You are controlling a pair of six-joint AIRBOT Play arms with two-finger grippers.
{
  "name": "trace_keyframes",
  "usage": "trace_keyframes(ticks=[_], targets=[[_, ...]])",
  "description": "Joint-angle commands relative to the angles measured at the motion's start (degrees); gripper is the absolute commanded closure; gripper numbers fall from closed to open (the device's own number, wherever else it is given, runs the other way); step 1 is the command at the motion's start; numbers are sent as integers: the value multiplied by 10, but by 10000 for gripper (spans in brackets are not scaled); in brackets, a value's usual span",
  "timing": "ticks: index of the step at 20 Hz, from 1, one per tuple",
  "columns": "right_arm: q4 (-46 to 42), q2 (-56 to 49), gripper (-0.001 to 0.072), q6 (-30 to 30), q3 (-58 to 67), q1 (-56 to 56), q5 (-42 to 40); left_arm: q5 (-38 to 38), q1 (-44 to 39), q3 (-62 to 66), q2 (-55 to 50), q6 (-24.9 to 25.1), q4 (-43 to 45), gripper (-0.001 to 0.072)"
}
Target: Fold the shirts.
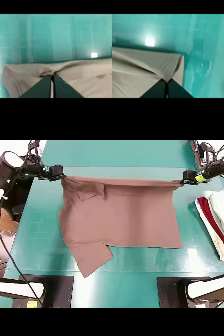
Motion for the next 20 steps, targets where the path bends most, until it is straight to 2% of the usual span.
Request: trace_keyframes(ticks=[1,3,5,7,9,11,12,13,14,17,20], targets=[[11,-25,693,-1,38,0,-2,-47,0,31,-18,2,5,681],[10,-14,692,-1,24,0,10,-136,-1,28,-19,2,18,681],[10,2,693,-1,-23,-1,10,-180,-1,2,-18,2,22,681],[10,10,693,-1,-73,2,10,-174,-1,-47,-18,2,22,681],[11,11,691,-1,-120,3,5,-135,-1,-104,-19,-1,21,681],[21,10,690,0,-155,3,5,-103,-1,-149,-19,-24,21,676],[34,10,607,0,-164,3,7,-101,-1,-160,-19,-33,22,466],[46,12,354,0,-167,3,9,-99,-1,-163,-18,-37,23,223],[47,17,315,0,-167,-2,14,-106,-1,-162,-13,-45,29,222],[30,63,318,0,-167,-18,33,-149,-1,-166,37,-63,91,223],[21,129,325,-1,-179,-40,65,-171,-1,-256,137,-67,108,221]])
